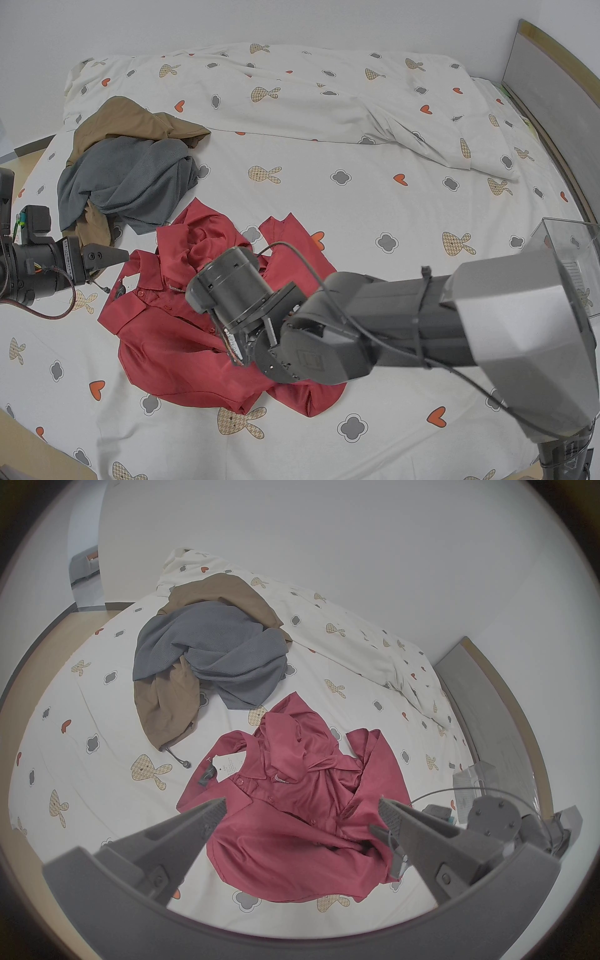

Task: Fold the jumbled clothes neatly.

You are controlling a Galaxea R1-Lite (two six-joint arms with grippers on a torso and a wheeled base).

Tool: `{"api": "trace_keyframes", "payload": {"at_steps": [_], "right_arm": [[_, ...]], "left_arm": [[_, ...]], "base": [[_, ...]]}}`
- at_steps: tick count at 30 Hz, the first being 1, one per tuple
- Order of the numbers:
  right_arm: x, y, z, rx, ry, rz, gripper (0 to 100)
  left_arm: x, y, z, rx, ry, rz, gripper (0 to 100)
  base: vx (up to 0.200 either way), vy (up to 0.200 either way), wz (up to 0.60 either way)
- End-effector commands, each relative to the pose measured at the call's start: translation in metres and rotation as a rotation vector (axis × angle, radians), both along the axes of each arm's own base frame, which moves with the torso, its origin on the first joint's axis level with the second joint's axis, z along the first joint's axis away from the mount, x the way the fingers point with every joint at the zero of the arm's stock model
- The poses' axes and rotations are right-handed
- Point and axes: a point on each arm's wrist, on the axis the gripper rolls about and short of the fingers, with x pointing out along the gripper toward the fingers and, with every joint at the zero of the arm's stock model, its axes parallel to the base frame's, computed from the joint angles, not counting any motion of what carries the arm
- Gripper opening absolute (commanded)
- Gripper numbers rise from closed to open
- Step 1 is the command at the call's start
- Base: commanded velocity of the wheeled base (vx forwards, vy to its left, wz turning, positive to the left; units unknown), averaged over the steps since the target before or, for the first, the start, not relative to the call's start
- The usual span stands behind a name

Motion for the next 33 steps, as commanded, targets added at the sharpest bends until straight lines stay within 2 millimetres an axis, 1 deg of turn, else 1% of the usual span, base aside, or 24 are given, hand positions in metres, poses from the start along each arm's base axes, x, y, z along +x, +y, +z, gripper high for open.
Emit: {"api": "trace_keyframes", "payload": {"at_steps": [1,2,3,4,5,6,7,8,9,10,11,13,14,15,17,18,19,20,22,24,26,27,28,33], "right_arm": [[0.011,-0.058,0.047,0.072,-0.015,-0.123,0],[0.011,-0.064,0.052,0.079,-0.018,-0.134,0],[0.011,-0.064,0.052,0.079,-0.018,-0.134,0],[0.009,-0.1,0.073,0.104,-0.028,-0.192,0],[0.006,-0.12,0.083,0.114,-0.033,-0.225,0],[0.004,-0.13,0.088,0.119,-0.036,-0.238,0],[-0.005,-0.154,0.097,0.125,-0.041,-0.268,0],[-0.009,-0.166,0.1,0.123,-0.041,-0.285,0],[-0.017,-0.184,0.104,0.122,-0.043,-0.309,0],[-0.018,-0.189,0.104,0.121,-0.043,-0.317,0],[-0.028,-0.211,0.106,0.118,-0.043,-0.349,0],[-0.036,-0.232,0.104,0.108,-0.039,-0.39,0],[-0.038,-0.236,0.103,0.106,-0.038,-0.396,0],[-0.045,-0.253,0.101,0.099,-0.033,-0.432,0],[-0.046,-0.257,0.1,0.097,-0.031,-0.441,0],[-0.053,-0.278,0.093,0.081,-0.018,-0.498,0],[-0.055,-0.288,0.091,0.078,-0.014,-0.53,0],[-0.055,-0.29,0.09,0.077,-0.014,-0.538,0],[-0.057,-0.308,0.085,0.064,-0.004,-0.603,0],[-0.061,-0.318,0.086,0.066,-0.012,-0.637,0],[-0.061,-0.318,0.086,0.066,-0.012,-0.637,0],[-0.066,-0.329,0.087,0.067,-0.019,-0.67,0],[-0.067,-0.33,0.086,0.068,-0.018,-0.674,0],[-0.076,-0.332,0.071,0.031,0.022,-0.665,0]], "left_arm": [[0.002,0.0,-0.002,-0.001,0.007,-0.001,100],[0.002,0.0,-0.002,0.0,0.009,0.001,100],[0.002,0.0,-0.002,0.0,0.009,0.001,100],[0.004,0.0,-0.003,0.0,0.015,0.001,100],[0.004,0.0,-0.003,0.0,0.017,-0.001,100],[0.005,0.0,-0.004,0.0,0.018,-0.001,100],[0.005,0.0,-0.004,0.0,0.021,-0.001,100],[0.005,0.0,-0.004,0.0,0.021,-0.001,100],[0.005,0.0,-0.004,0.0,0.021,-0.001,100],[0.005,0.0,-0.004,0.0,0.021,-0.001,100],[0.005,0.0,-0.004,0.002,0.02,-0.002,100],[0.006,0.0,-0.005,0.003,0.024,-0.002,100],[0.006,-0.001,-0.005,0.003,0.023,-0.004,100],[0.006,-0.001,-0.005,0.003,0.023,-0.005,100],[0.006,-0.001,-0.005,0.003,0.025,-0.005,100],[0.007,-0.001,-0.006,0.003,0.028,-0.007,100],[0.007,-0.001,-0.006,0.003,0.03,-0.007,100],[0.007,-0.001,-0.006,0.003,0.03,-0.007,100],[0.007,-0.001,-0.006,0.003,0.03,-0.007,100],[0.007,-0.001,-0.007,0.003,0.031,-0.007,100],[0.007,-0.001,-0.007,0.003,0.031,-0.007,100],[0.007,-0.001,-0.007,0.003,0.033,-0.007,100],[0.008,-0.001,-0.008,0.003,0.034,-0.007,100],[0.009,-0.003,-0.009,0.004,0.042,-0.013,100]], "base": [[0.0,0.0,0.0],[0.0,0.0,0.0],[0.0,0.0,0.0],[0.0,0.0,0.0],[0.0,0.0,0.0],[0.0,0.0,0.0],[0.0,0.0,0.0],[0.0,0.0,0.0],[0.0,0.0,0.0],[0.0,0.0,0.0],[0.0,0.0,0.0],[0.0,0.0,0.0],[0.0,0.0,0.0],[0.0,0.0,0.0],[0.0,0.0,0.0],[0.0,0.0,0.0],[0.0,0.0,0.0],[0.0,0.0,0.0],[0.0,0.0,0.0],[0.0,0.0,0.0],[0.0,0.0,0.0],[0.0,0.0,0.0],[0.0,0.0,0.0],[0.0,0.0,0.0]]}}
